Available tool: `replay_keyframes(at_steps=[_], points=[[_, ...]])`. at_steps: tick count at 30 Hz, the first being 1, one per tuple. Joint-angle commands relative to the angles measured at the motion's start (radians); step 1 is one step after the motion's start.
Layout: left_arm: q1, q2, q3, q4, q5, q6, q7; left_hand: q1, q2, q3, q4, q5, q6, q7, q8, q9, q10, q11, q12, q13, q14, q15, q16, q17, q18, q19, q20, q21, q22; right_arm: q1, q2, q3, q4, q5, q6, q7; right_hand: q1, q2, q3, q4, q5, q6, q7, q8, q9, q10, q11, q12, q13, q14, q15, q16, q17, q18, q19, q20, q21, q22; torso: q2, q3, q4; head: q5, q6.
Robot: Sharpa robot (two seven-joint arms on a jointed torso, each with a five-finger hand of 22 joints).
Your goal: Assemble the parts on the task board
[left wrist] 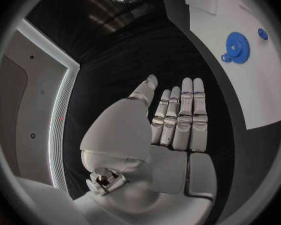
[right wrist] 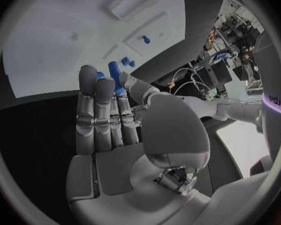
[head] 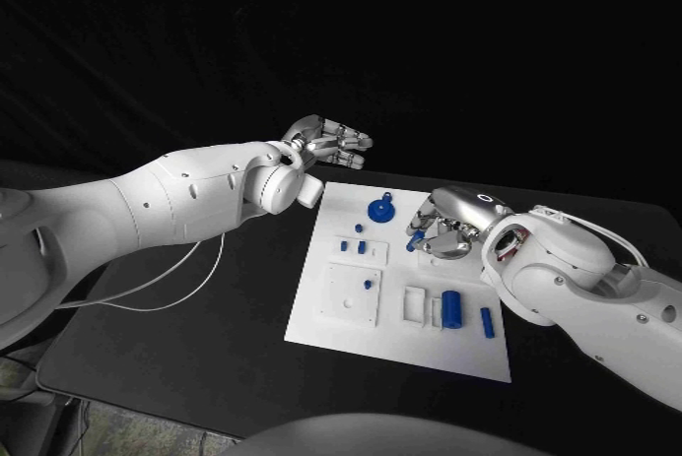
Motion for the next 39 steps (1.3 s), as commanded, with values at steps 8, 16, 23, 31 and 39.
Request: replay_keyframes(at_steps=[8, 16, 23, 31, 39], points=[[0.0, 0.014, 0.001, -0.017, -0.002, -0.005, 0.018, 0.004, 0.006, 0.002, 0.0, -0.002, 0.001, -0.003, -0.001, 0.001, -0.006, 0.002, 0.0, 0.001, -0.002, 0.001, -0.002, 0.001, -0.01, -0.001, 0.006, 0.005, -0.001, 0.0, 0.068, -0.066, 0.004, -0.059, -0.066, 0.081, -0.001, 0.008, 0.002, -0.001, 0.007, 0.008, 0.0, 0.002, 0.0, 0.053, -0.037, 0.005, 0.007, 0.007, -0.003, -0.005, 0.003, 0.022, 0.036, -0.009, 0.002, -0.002, 0.001, 0.0018, 0.0033, 0.017, -0.001], [0.0, 0.022, 0.001, -0.022, -0.001, -0.003, 0.019, 0.004, 0.006, 0.002, 0.0, -0.002, 0.001, -0.003, -0.001, 0.001, -0.006, 0.002, 0.0, 0.001, -0.002, 0.001, -0.002, 0.001, -0.01, -0.001, 0.006, 0.005, -0.001, 0.0, 0.111, -0.139, -0.004, -0.107, -0.081, 0.101, -0.001, 0.009, 0.002, -0.001, 0.007, 0.008, 0.0, 0.002, 0.0, 0.054, -0.037, 0.005, 0.007, 0.008, -0.003, -0.006, 0.005, 0.022, 0.036, -0.009, 0.003, -0.002, 0.001, 0.0012, 0.0005, 0.03, -0.006], [0.0, 0.025, 0.001, -0.018, -0.001, -0.001, 0.018, -0.001, 0.007, 0.003, -0.002, -0.003, 0.002, -0.003, -0.001, 0.001, -0.005, 0.002, -0.001, 0.001, -0.002, 0.001, -0.002, 0.0, -0.011, -0.002, 0.005, 0.006, -0.001, 0.001, 0.14, -0.182, -0.019, -0.134, -0.088, 0.11, -0.001, 0.009, 0.002, -0.002, 0.007, 0.009, 0.0, 0.002, 0.0, 0.054, -0.037, 0.005, 0.007, 0.009, -0.003, -0.008, 0.007, 0.021, 0.036, -0.009, 0.003, -0.003, 0.001, 0.0022, 0.001, 0.036, -0.007], [0.0, 0.027, 0.001, -0.014, 0.0, 0.002, 0.017, -0.001, 0.007, 0.003, -0.002, -0.003, 0.002, -0.003, -0.001, 0.001, -0.005, 0.002, -0.001, 0.001, -0.002, 0.001, -0.002, 0.0, -0.011, -0.002, 0.005, 0.006, -0.001, 0.001, 0.15, -0.211, -0.035, -0.14, -0.079, 0.115, -0.002, 0.01, 0.002, -0.002, 0.007, 0.009, 0.0, 0.002, 0.0, 0.055, -0.037, 0.005, 0.007, 0.01, -0.003, -0.009, 0.008, 0.021, 0.036, -0.009, 0.004, -0.003, 0.001, 0.0018, -0.0001, 0.04, -0.008], [0.0, 0.027, 0.001, -0.013, 0.001, 0.004, 0.016, -0.001, 0.007, 0.003, -0.002, -0.003, 0.002, -0.003, -0.001, 0.001, -0.005, 0.002, -0.001, 0.001, -0.002, 0.001, -0.002, 0.0, -0.011, -0.002, 0.005, 0.006, -0.001, 0.001, 0.165, -0.225, -0.05, -0.147, -0.085, 0.116, -0.002, 0.01, 0.002, -0.002, 0.007, 0.009, 0.0, 0.002, 0.0, 0.055, -0.037, 0.005, 0.007, 0.01, -0.003, -0.009, 0.008, 0.021, 0.036, -0.009, 0.004, -0.003, 0.001, 0.0029, 0.0013, 0.043, -0.012]])
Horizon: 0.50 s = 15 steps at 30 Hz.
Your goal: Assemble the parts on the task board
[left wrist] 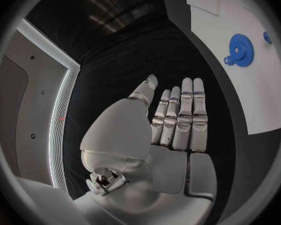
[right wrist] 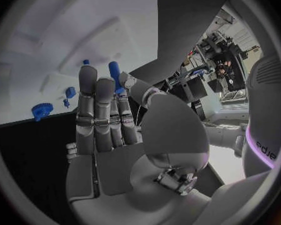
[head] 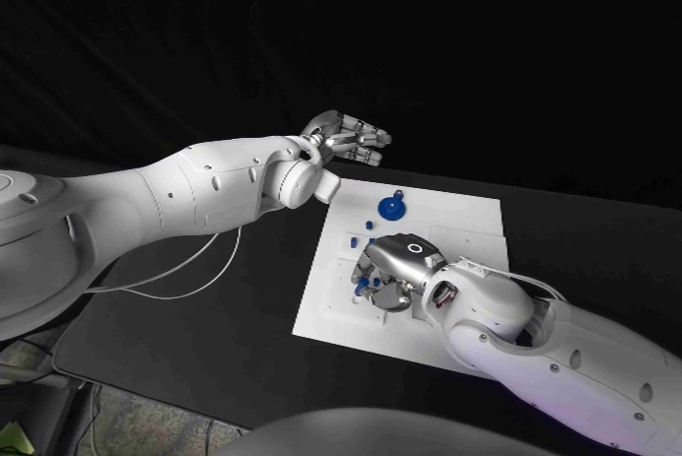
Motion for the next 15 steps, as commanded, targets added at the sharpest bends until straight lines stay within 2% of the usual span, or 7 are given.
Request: replay_keyframes(at_steps=[1, 7, 15], points=[[0.0, 0.002, 0.001, 0.003, 0.0, 0.005, 0.012, -0.001, 0.007, 0.003, -0.002, -0.003, 0.002, -0.003, -0.001, 0.001, -0.005, 0.002, -0.001, 0.001, -0.002, 0.001, -0.002, 0.001, -0.011, -0.002, 0.005, 0.006, -0.001, 0.0, 0.006, -0.002, -0.003, -0.023, -0.006, 0.014, -0.002, 0.012, 0.002, -0.005, 0.002, 0.01, -0.001, 0.002, 0.0, 0.055, -0.037, 0.003, 0.007, 0.005, -0.003, -0.005, 0.004, 0.021, 0.038, -0.007, 0.005, -0.002, 0.0, 0.0011, 0.0011, 0.002, -0.001], [0.0, 0.002, 0.001, 0.002, 0.0, 0.007, 0.011, -0.001, 0.007, 0.003, -0.002, -0.003, 0.002, -0.003, -0.001, 0.001, -0.005, 0.002, -0.001, 0.001, -0.002, 0.001, -0.002, 0.001, -0.011, -0.002, 0.005, 0.006, -0.001, 0.0, 0.01, -0.006, -0.005, -0.024, -0.006, 0.016, -0.002, 0.012, 0.002, -0.005, 0.002, 0.01, -0.001, 0.002, 0.0, 0.055, -0.037, 0.003, 0.007, 0.005, -0.003, -0.005, 0.004, 0.021, 0.038, -0.007, 0.005, -0.002, 0.0, -0.0005, -0.0001, 0.003, -0.004], [0.0, 0.002, 0.001, 0.002, 0.0, 0.009, 0.011, -0.003, 0.008, 0.003, -0.003, -0.003, 0.001, -0.003, -0.001, 0.001, -0.006, 0.002, -0.001, 0.001, -0.003, 0.001, -0.002, 0.001, -0.011, -0.002, 0.006, 0.007, -0.002, -0.001, 0.014, -0.013, -0.009, -0.02, 0.001, 0.021, -0.003, 0.013, 0.002, -0.006, 0.002, 0.01, -0.001, 0.002, 0.0, 0.056, -0.037, 0.003, 0.007, 0.005, -0.003, -0.006, 0.006, 0.021, 0.038, -0.007, 0.006, -0.002, 0.0, -0.0003, 0.0005, 0.006, -0.007]])
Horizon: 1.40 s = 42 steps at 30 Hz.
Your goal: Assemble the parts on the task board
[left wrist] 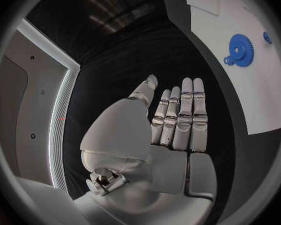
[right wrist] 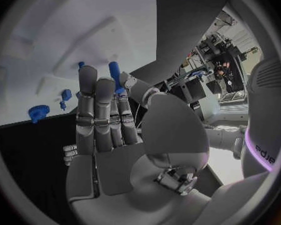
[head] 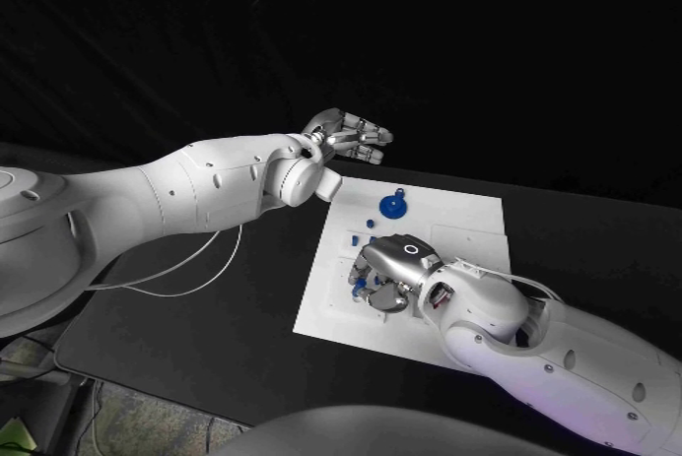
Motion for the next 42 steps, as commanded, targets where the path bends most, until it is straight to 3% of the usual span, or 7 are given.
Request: replay_keyframes(at_steps=[1, 11, 23, 42], points=[[0.0, 0.002, 0.001, 0.002, 0.0, 0.009, 0.011, -0.003, 0.008, 0.003, -0.003, -0.003, 0.001, -0.003, -0.001, 0.001, -0.006, 0.002, -0.001, 0.001, -0.003, 0.001, -0.002, 0.001, -0.011, -0.002, 0.006, 0.007, -0.001, -0.001, 0.003, -0.003, -0.001, -0.011, 0.004, 0.015, 0.003, 0.011, 0.003, -0.005, 0.003, 0.007, 0.003, 0.004, 0.001, 0.056, -0.038, 0.007, 0.007, 0.005, -0.004, -0.006, 0.001, 0.021, 0.038, -0.007, 0.006, -0.002, 0.0, -0.0001, 0.0003, 0.001, -0.002], [0.0, 0.001, 0.001, 0.003, 0.0, 0.009, 0.011, -0.003, 0.008, 0.003, -0.003, -0.003, 0.001, -0.003, -0.001, 0.001, -0.006, 0.002, -0.001, 0.001, -0.003, 0.001, -0.002, 0.001, -0.011, -0.002, 0.006, 0.007, -0.001, -0.002, 0.002, -0.015, -0.005, -0.012, 0.01, 0.013, 0.002, 0.012, 0.003, -0.008, 0.003, 0.007, 0.003, 0.004, 0.001, 0.056, -0.038, 0.007, 0.007, 0.006, -0.004, -0.008, 0.003, 0.021, 0.038, -0.007, 0.007, -0.002, -0.001, -0.0001, -0.0003, 0.005, -0.007], [0.0, -0.001, 0.001, 0.0, 0.0, 0.009, 0.009, -0.003, 0.008, 0.003, -0.003, -0.003, 0.001, -0.003, -0.001, 0.001, -0.006, 0.002, -0.001, 0.001, -0.003, 0.001, -0.002, 0.001, -0.011, -0.002, 0.006, 0.007, -0.001, -0.004, -0.003, -0.017, -0.01, -0.026, 0.012, 0.003, 0.002, 0.013, 0.003, -0.01, 0.003, 0.007, 0.003, 0.004, 0.001, 0.056, -0.038, 0.007, 0.007, 0.006, -0.004, -0.009, 0.005, 0.021, 0.037, -0.007, 0.007, -0.002, 0.0, 0.0011, -0.0003, 0.004, -0.012], [0.0, -0.001, 0.001, -0.001, 0.0, 0.01, 0.007, -0.004, 0.008, 0.002, -0.003, -0.003, 0.001, -0.003, -0.001, 0.001, -0.007, 0.002, -0.001, 0.001, -0.003, 0.002, -0.002, 0.001, -0.011, -0.003, 0.006, 0.007, -0.002, -0.005, 0.004, -0.02, -0.022, -0.036, 0.039, -0.007, 0.001, 0.014, 0.003, -0.011, 0.003, 0.007, 0.003, 0.004, 0.001, 0.055, -0.037, 0.007, 0.007, 0.006, -0.003, -0.012, 0.009, 0.021, 0.036, -0.007, 0.007, -0.001, -0.001, -0.0001, -0.0002, 0.005, -0.013]])
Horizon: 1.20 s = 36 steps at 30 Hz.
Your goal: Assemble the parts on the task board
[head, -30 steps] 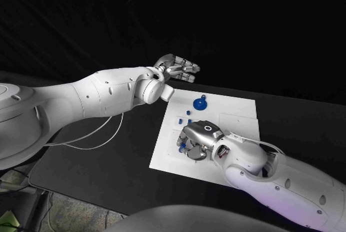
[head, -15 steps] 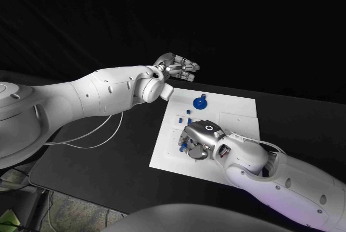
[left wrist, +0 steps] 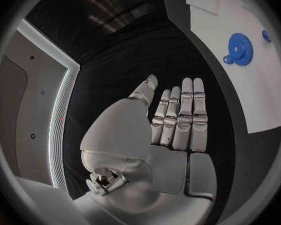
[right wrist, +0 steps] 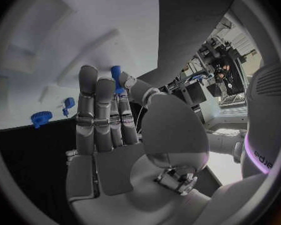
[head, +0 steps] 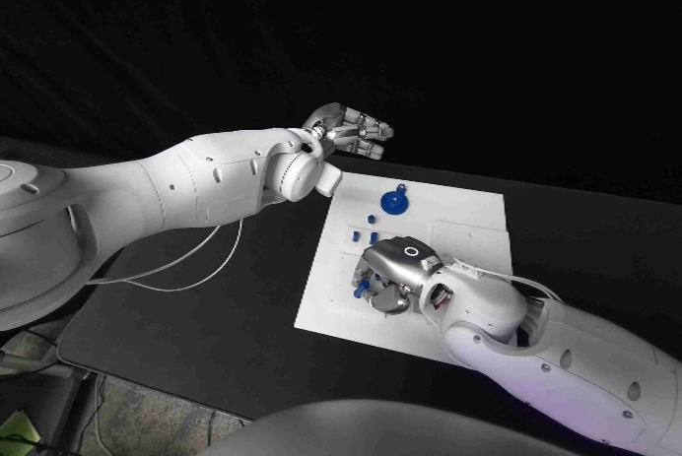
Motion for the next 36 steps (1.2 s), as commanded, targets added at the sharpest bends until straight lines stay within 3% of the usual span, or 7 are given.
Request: replay_keyframes(at_steps=[1, 11, 21, 26, 29, 36], points=[[0.0, 0.002, 0.001, 0.001, 0.0, 0.009, 0.008, -0.004, 0.008, 0.002, -0.003, -0.003, 0.001, -0.003, -0.001, 0.001, -0.007, 0.002, -0.001, 0.001, -0.003, 0.002, -0.002, 0.001, -0.011, -0.003, 0.006, 0.003, -0.001, -0.002, 0.004, -0.003, -0.003, -0.021, 0.022, -0.009, -0.001, 0.013, 0.0, -0.002, 0.002, 0.007, 0.003, 0.004, 0.001, 0.055, -0.037, 0.006, 0.007, 0.0, -0.004, -0.007, 0.002, 0.021, 0.032, -0.007, 0.003, 0.0, 0.0, -0.0006, 0.0005, -0.001, 0.001], [0.0, 0.004, 0.001, 0.0, 0.0, 0.01, 0.008, -0.004, 0.008, 0.002, -0.003, -0.003, 0.001, -0.003, -0.001, 0.001, -0.007, 0.002, -0.001, 0.001, -0.003, 0.002, -0.002, 0.001, -0.011, -0.003, 0.006, 0.003, -0.001, -0.002, 0.016, -0.011, -0.01, -0.032, 0.06, -0.025, -0.002, 0.013, -0.002, -0.003, 0.002, 0.005, 0.003, 0.004, 0.001, 0.053, -0.037, 0.006, 0.006, -0.002, -0.004, -0.009, 0.003, 0.02, 0.03, -0.006, 0.002, 0.001, 0.0, -0.0007, 0.0004, -0.005, 0.001], [0.0, 0.004, 0.001, 0.0, 0.0, 0.011, 0.007, -0.004, 0.008, 0.002, -0.003, -0.003, 0.001, -0.003, -0.001, 0.001, -0.007, 0.002, -0.001, 0.001, -0.003, 0.002, -0.002, 0.001, -0.011, -0.003, 0.006, 0.003, -0.001, -0.002, 0.02, -0.018, -0.018, -0.033, 0.061, -0.029, -0.009, 0.006, -0.005, -0.004, 0.006, -0.006, 0.008, 0.003, -0.002, 0.04, -0.033, 0.005, 0.006, -0.008, 0.0, -0.012, 0.002, 0.021, 0.026, -0.002, -0.002, 0.001, 0.0, -0.0001, -0.0002, -0.005, -0.001], [0.0, 0.004, 0.001, 0.0, 0.0, 0.012, 0.007, -0.003, 0.008, 0.001, -0.001, -0.003, 0.0, -0.003, -0.001, 0.001, -0.008, 0.003, -0.001, 0.001, -0.004, 0.002, -0.002, 0.001, -0.011, -0.003, 0.007, 0.003, -0.002, -0.002, 0.019, -0.019, -0.021, -0.008, 0.054, -0.019, -0.048, -0.025, -0.051, 0.014, 0.062, -0.073, 0.022, 0.002, -0.01, -0.044, -0.009, 0.003, 0.001, -0.01, 0.016, -0.007, 0.0, 0.027, 0.024, 0.012, -0.009, -0.002, 0.0, -0.0003, -0.0002, -0.005, -0.002], [0.0, 0.004, 0.001, 0.0, 0.0, 0.012, 0.007, -0.003, 0.008, 0.001, -0.001, -0.003, 0.0, -0.003, -0.001, 0.001, -0.008, 0.003, -0.001, 0.001, -0.004, 0.002, -0.002, 0.001, -0.011, -0.003, 0.007, 0.003, -0.002, -0.002, 0.017, -0.019, -0.022, 0.012, 0.045, -0.01, -0.069, -0.052, -0.113, 0.03, 0.103, -0.102, 0.029, 0.002, -0.01, -0.13, 0.015, 0.002, 0.0, -0.012, 0.032, -0.004, -0.005, 0.038, 0.027, 0.028, -0.02, -0.013, 0.0, 0.0, 0.0001, -0.005, -0.002], [0.0, 0.003, 0.001, 0.0, 0.0, 0.014, 0.005, -0.003, 0.008, 0.001, -0.001, -0.003, 0.0, -0.003, -0.001, 0.001, -0.008, 0.003, -0.001, 0.001, -0.004, 0.002, -0.002, 0.001, -0.011, -0.003, 0.007, 0.003, -0.002, -0.002, 0.014, -0.02, -0.021, 0.039, 0.019, 0.002, -0.044, -0.052, -0.177, 0.034, 0.092, -0.146, 0.031, 0.003, -0.012, -0.182, 0.028, 0.003, -0.001, -0.017, 0.043, 0.005, -0.022, 0.055, 0.034, 0.043, -0.034, -0.037, 0.0, 0.0, 0.0005, -0.007, -0.001]])
